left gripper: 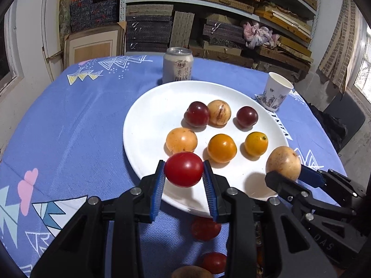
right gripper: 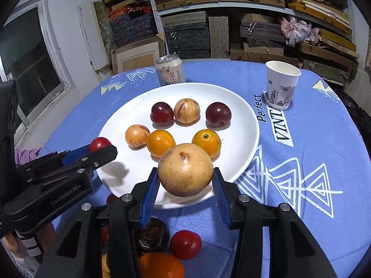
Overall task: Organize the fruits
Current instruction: 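Carry the pear onto the white plate with the right tool while the left tool places the tomato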
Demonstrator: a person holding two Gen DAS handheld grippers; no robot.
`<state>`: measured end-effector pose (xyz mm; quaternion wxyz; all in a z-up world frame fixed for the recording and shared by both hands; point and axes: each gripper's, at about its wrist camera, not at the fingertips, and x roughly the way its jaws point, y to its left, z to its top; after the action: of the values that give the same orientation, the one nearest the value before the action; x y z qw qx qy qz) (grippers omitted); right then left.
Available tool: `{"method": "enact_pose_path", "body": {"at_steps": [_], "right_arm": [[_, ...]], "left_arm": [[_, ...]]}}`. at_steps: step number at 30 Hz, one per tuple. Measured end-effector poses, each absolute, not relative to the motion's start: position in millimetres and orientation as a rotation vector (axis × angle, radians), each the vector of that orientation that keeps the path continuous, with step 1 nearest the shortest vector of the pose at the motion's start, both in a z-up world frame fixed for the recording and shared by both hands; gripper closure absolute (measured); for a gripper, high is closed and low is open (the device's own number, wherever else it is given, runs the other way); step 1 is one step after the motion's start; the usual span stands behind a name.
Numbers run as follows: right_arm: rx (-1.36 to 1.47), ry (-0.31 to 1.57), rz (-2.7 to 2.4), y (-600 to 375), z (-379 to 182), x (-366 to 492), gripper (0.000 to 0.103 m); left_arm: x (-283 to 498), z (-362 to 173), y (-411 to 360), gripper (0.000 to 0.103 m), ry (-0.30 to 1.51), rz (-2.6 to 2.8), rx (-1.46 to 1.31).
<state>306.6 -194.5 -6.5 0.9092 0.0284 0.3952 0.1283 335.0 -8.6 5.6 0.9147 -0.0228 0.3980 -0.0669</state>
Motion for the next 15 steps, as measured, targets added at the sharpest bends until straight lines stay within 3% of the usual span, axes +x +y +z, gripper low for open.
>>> {"method": "enact_pose_path", "body": {"at_steps": [6, 10, 15], "right_arm": [[0.037, 0.807, 0.274, -189.8, -13.8, 306.3, 0.054], [0.080, 0.798, 0.277, -198.4, -9.6, 304.9, 0.048], [0.132, 0.802, 0.290, -209.4, -5.1, 302.8, 0.048]], "left_arm": [[334.7, 0.2, -15.3, 0.069, 0.816, -0.130, -0.010], [330.3, 4.5, -17.1, 0.055, 0.792, -0.127, 0.003], [327.1, 6.9, -16.2, 0.055, 0.790, -0.134, 0.001]]}}
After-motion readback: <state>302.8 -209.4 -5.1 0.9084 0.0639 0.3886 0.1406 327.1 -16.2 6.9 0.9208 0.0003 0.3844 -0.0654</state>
